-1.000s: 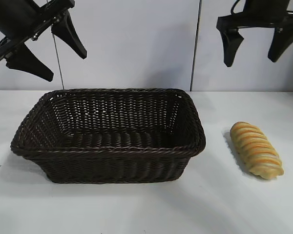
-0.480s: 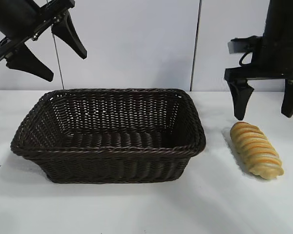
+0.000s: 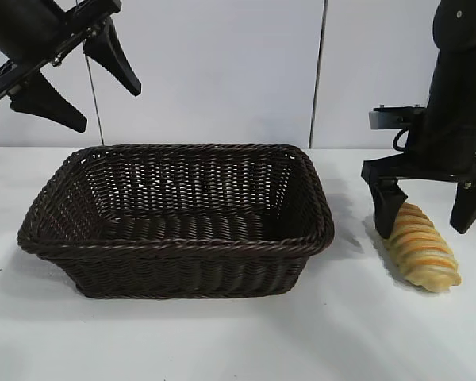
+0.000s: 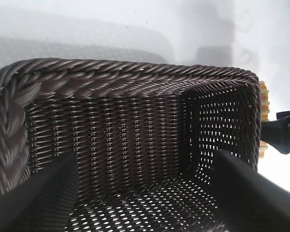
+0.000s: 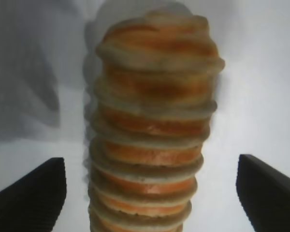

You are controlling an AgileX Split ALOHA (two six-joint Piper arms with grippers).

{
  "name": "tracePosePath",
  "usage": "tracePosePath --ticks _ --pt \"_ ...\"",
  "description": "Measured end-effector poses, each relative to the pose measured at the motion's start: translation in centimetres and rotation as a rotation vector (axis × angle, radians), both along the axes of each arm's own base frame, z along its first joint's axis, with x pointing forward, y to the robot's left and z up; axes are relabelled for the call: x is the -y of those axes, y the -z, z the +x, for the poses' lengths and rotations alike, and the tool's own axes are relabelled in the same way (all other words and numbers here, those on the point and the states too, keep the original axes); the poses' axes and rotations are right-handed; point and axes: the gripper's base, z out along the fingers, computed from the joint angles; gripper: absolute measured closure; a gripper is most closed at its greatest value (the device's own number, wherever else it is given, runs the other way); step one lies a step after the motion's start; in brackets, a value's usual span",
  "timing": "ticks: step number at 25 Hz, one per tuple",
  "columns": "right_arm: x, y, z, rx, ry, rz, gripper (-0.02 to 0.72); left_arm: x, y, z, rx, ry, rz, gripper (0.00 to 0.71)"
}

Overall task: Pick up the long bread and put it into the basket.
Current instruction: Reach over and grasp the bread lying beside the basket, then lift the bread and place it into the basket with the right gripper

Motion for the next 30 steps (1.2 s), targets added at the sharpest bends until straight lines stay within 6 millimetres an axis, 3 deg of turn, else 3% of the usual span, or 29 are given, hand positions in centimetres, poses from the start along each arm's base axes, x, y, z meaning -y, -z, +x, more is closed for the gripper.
tracePosePath --ticks 3,9,15,18,23,30 --pt "0.0 0.7 0.0 -0.018 0.004 -0.001 0.035 0.0 0.0 0.0 -0.002 0.001 0.000 0.160" --pt "0.0 0.9 -0.1 -0.024 0.020 0.000 0.266 0.0 0.0 -0.1 -0.006 0.005 0.000 0.160" --pt "0.0 0.9 -0.2 -0.039 0.021 -0.002 0.424 0.0 0.0 -0.1 -0.012 0.009 -0.001 0.160" --pt "0.0 0.6 -0.4 -0.050 0.021 -0.003 0.458 0.0 0.0 -0.1 -0.014 0.010 -0.001 0.160" --pt "0.1 -2.1 -0.6 -0.034 0.022 -0.002 0.470 0.0 0.0 -0.2 -0.016 0.012 -0.001 0.160" --pt "0.0 -7.6 0.0 0.001 0.024 0.003 0.472 0.1 0.1 -0.2 -0.021 0.015 -0.001 0.160"
